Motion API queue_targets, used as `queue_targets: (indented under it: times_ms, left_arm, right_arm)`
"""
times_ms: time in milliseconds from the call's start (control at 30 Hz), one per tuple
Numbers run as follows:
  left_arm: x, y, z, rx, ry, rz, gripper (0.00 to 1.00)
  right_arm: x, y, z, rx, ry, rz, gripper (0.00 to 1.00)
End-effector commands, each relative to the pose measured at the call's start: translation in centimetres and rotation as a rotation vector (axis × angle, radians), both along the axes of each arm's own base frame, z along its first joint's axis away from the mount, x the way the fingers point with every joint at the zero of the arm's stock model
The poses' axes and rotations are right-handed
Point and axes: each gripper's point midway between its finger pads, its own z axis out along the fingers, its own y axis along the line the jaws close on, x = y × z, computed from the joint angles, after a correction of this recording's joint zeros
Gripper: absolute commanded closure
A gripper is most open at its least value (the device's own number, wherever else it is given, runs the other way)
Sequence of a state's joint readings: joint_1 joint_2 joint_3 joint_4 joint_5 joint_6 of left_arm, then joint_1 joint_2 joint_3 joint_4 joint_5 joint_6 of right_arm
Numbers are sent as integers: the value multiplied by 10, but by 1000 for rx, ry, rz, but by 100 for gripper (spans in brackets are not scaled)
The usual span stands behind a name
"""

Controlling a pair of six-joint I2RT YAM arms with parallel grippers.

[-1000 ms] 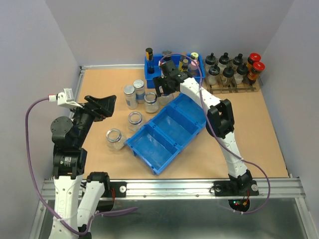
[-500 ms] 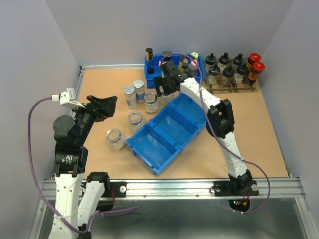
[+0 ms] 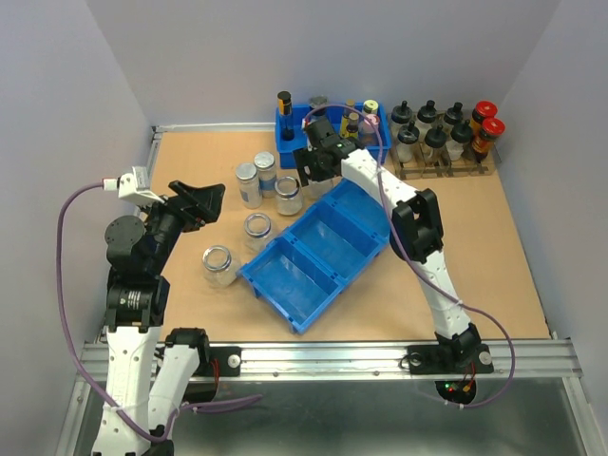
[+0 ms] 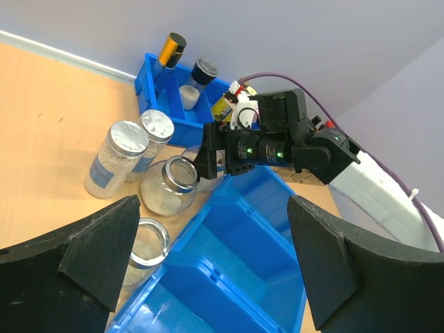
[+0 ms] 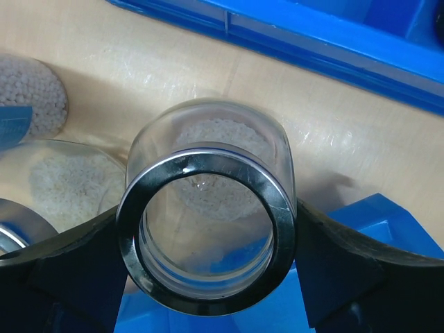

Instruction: Organize the condiment bottles

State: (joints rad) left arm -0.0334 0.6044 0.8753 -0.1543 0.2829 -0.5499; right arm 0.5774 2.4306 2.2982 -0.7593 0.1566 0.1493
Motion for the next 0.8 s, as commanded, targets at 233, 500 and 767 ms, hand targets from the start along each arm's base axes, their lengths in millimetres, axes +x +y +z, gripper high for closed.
queue_targets:
  times_ms: [233, 500, 767]
  left_arm:
    - [7, -4, 12, 17, -62, -22, 1]
    - [13, -8, 10, 11, -62, -44, 1]
    - [21, -16, 6, -4, -62, -89, 1]
  right_arm:
    - [29, -15, 204, 197, -409, -32, 100]
    - [-51, -76, 169, 43, -247, 1, 100]
    - [-116, -127, 136, 4, -151, -83, 100]
